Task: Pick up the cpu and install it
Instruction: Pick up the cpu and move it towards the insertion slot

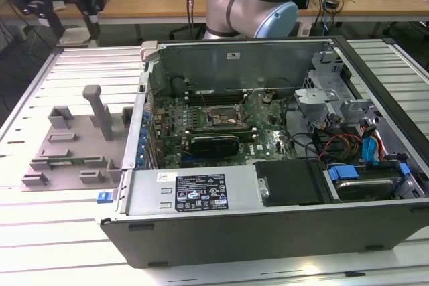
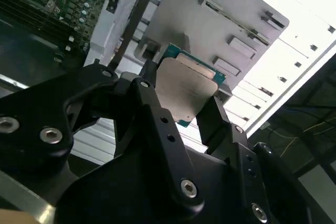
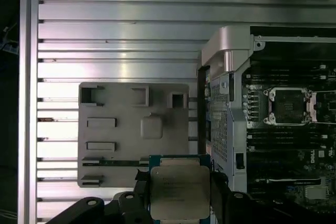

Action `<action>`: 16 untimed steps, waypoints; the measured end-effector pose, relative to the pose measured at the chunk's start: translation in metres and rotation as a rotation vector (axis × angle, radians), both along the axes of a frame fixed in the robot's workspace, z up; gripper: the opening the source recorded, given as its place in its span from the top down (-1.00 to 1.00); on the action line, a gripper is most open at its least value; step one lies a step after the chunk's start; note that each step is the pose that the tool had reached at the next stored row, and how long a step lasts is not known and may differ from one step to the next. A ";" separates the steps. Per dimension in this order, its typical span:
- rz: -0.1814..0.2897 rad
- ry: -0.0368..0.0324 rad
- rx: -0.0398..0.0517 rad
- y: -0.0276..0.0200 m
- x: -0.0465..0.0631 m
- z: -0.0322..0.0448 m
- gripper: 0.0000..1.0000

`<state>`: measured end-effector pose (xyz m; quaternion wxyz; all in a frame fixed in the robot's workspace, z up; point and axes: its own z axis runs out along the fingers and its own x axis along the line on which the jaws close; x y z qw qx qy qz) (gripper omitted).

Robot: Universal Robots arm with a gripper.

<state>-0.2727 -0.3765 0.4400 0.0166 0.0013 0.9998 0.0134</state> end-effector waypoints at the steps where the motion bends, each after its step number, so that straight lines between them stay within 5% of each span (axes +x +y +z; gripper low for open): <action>1: 0.000 0.0003 0.0001 -0.0002 0.008 0.0000 -0.09; 10: 0.000 0.0024 0.0000 -0.0015 0.060 0.0000 -0.09; 16: 0.000 0.0040 0.0000 -0.0027 0.114 0.0000 -0.09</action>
